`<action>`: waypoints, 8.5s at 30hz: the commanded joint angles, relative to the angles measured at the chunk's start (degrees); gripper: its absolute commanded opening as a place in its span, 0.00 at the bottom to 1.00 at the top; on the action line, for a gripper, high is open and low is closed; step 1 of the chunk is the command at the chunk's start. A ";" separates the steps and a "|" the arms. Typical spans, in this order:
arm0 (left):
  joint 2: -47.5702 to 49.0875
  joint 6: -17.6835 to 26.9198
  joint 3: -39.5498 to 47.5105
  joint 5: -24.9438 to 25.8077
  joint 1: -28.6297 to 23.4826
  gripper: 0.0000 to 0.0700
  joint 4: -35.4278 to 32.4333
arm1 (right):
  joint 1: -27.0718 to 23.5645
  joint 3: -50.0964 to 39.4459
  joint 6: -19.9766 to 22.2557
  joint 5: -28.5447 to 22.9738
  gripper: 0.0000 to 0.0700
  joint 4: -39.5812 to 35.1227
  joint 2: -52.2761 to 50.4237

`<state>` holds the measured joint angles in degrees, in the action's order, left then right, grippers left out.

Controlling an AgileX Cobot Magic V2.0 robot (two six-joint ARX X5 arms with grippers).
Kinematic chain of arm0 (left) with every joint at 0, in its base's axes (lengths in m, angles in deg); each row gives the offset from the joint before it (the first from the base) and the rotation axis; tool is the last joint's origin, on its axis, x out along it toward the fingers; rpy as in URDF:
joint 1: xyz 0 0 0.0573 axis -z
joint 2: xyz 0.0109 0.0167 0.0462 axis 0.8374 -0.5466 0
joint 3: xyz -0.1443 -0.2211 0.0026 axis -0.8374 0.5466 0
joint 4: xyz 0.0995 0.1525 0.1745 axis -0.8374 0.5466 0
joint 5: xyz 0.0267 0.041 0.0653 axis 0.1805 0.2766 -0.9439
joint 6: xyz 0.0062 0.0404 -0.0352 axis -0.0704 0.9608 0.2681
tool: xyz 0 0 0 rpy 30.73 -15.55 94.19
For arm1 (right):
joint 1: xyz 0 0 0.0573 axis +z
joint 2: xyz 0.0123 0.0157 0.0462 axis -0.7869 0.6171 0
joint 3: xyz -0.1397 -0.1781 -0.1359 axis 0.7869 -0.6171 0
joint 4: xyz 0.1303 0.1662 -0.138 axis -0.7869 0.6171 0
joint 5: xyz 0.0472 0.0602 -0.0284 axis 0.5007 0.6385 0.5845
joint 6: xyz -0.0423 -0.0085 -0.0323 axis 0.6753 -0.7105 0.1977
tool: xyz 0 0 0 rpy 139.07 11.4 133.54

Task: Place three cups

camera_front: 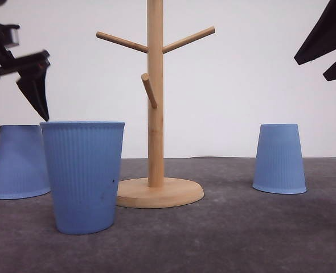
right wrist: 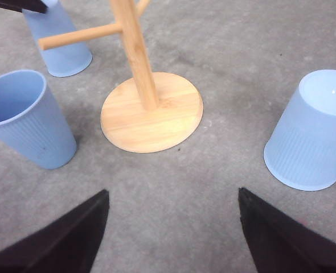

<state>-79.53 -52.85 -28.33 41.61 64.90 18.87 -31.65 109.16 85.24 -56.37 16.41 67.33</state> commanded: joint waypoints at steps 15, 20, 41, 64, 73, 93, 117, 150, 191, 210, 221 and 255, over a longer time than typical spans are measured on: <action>-10.64 3.23 -1.42 -1.89 -0.15 0.85 -6.09 | 0.37 1.09 -1.07 0.20 0.65 -1.11 0.22; -10.79 3.52 -1.42 -2.03 -0.15 0.79 -7.42 | 0.37 1.09 -1.07 0.20 0.65 -1.19 0.23; -5.22 3.44 -1.48 -0.80 -0.26 0.55 -3.36 | 0.37 1.09 -1.07 0.20 0.65 -1.42 0.22; 10.43 -23.48 -5.35 41.30 -14.47 0.55 -5.17 | 0.37 1.09 -1.09 0.20 0.65 -2.29 0.22; 8.93 -33.47 -5.35 41.43 -12.21 0.55 -17.72 | 0.37 1.09 -1.14 0.17 0.65 -4.92 0.24; -2.15 -38.58 -5.35 39.17 -0.60 0.55 -26.32 | 0.42 1.09 -2.14 0.20 0.65 -4.90 0.22; -3.93 -37.49 -5.35 42.03 0.53 0.74 -22.99 | 0.42 1.09 -2.14 0.19 0.65 -4.90 0.22; 17.52 -0.81 1.34 37.65 -1.46 0.55 4.54 | 0.42 1.09 -2.14 -0.04 0.65 -4.90 0.24; 40.11 -11.57 27.15 22.36 -2.56 0.55 -14.80 | -11.47 23.93 -4.24 -3.05 0.84 -12.46 46.84; 40.11 -12.88 27.15 22.37 -2.56 0.55 -16.36 | -11.50 23.93 -0.35 -1.53 0.51 -14.23 54.07; 40.11 -14.07 27.15 22.39 -2.54 0.55 -16.36 | -14.51 23.50 0.42 5.20 0.51 -3.84 38.78; 40.11 -14.15 27.15 22.39 -2.56 0.55 -18.13 | -19.37 9.33 -55.75 26.94 0.51 -51.70 27.34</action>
<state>-39.20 -67.17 -0.70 64.08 62.34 1.35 -51.90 117.66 30.79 -28.87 -33.56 93.84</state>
